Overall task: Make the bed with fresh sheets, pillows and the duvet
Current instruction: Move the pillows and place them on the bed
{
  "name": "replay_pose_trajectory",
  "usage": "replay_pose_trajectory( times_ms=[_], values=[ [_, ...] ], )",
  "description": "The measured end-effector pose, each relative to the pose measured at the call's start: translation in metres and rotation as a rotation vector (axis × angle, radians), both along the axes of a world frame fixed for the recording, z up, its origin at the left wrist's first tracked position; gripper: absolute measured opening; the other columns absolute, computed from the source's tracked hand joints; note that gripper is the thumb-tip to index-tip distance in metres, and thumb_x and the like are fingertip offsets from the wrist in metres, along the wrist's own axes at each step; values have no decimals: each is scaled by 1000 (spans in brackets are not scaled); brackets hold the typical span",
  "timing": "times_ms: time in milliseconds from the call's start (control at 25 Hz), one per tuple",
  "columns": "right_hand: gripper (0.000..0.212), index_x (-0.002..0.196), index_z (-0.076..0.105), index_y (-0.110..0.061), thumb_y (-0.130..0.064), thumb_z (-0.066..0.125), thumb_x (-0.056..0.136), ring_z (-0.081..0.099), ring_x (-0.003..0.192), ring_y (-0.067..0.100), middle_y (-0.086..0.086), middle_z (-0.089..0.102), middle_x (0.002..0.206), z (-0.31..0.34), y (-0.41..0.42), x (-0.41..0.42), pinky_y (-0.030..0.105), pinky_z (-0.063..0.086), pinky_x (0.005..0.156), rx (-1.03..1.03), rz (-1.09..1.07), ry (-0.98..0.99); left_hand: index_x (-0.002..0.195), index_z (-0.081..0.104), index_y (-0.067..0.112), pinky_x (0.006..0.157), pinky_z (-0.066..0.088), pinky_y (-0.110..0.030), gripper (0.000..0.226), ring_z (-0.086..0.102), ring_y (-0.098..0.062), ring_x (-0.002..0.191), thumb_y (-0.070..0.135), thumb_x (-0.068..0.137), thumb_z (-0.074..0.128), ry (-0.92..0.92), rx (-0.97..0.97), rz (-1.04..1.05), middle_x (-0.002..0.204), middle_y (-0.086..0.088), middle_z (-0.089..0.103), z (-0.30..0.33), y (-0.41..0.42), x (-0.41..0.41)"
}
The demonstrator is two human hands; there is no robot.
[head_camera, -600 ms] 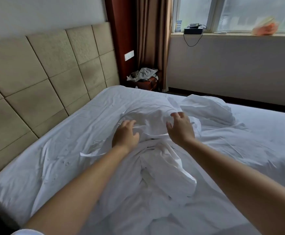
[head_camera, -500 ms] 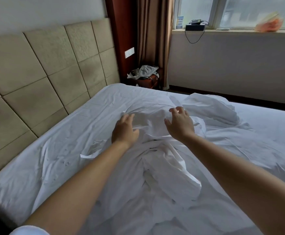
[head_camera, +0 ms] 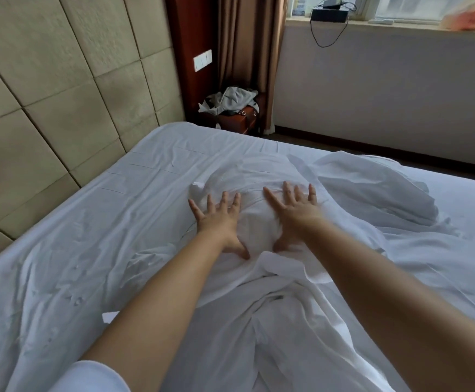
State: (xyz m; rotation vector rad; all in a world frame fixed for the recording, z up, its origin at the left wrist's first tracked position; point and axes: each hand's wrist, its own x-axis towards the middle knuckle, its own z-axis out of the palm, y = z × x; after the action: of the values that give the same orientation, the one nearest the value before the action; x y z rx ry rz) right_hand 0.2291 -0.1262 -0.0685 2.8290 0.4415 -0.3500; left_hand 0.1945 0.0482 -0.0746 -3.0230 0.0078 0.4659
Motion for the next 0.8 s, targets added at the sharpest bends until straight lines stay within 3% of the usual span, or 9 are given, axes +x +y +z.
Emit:
replay_pose_trajectory(
  times_ms=[120,240,320,400,560,680,800],
  values=[
    [104,147,-23,-30,-51,59,85,13,143,39,25,8,155,-29,3,1,58,-15,110,-102,6,-21,148,-21,24,100,-13,-73,124,3,-35,146,65,69,65,-6,-7,-35,160,-5,-12,-25,-10,8],
    [71,152,6,-19,-31,46,94,53,115,28,12,58,121,-42,2,-4,54,-14,111,-78,81,-88,151,12,18,102,-15,-70,89,38,-28,133,51,82,57,-128,17,-73,153,-3,28,-45,-15,7],
    [37,131,46,-13,-17,37,96,64,95,24,3,68,97,-35,2,-9,48,-13,114,-51,175,-123,130,48,14,106,-13,-67,41,57,-25,111,25,91,48,-226,23,-130,124,-1,59,-45,-15,4],
    [32,106,63,-13,-17,33,98,65,91,21,1,70,93,-25,4,-19,45,-12,115,-90,247,-129,110,64,15,112,-10,-61,31,63,-25,98,12,93,38,-242,78,-212,101,-2,70,-37,-16,-3],
    [38,101,67,-17,-35,34,99,65,93,20,1,70,97,8,4,-42,43,-12,116,-120,329,-154,112,66,19,115,-8,-54,35,59,-26,108,13,95,36,-222,95,-253,105,-7,69,-14,-7,-20],
    [33,98,67,-17,-16,34,96,66,93,19,0,71,96,40,0,-69,42,-11,117,-127,387,-196,134,52,22,117,0,-53,42,39,-34,131,20,96,36,-165,122,-280,134,-16,53,16,1,-42],
    [38,94,69,-16,-5,32,91,66,88,16,-1,70,90,72,-7,-106,41,-10,116,-161,427,-274,143,40,26,117,2,-51,44,43,-31,129,24,100,33,-175,158,-330,134,-15,53,62,-1,-83]
  ],
)
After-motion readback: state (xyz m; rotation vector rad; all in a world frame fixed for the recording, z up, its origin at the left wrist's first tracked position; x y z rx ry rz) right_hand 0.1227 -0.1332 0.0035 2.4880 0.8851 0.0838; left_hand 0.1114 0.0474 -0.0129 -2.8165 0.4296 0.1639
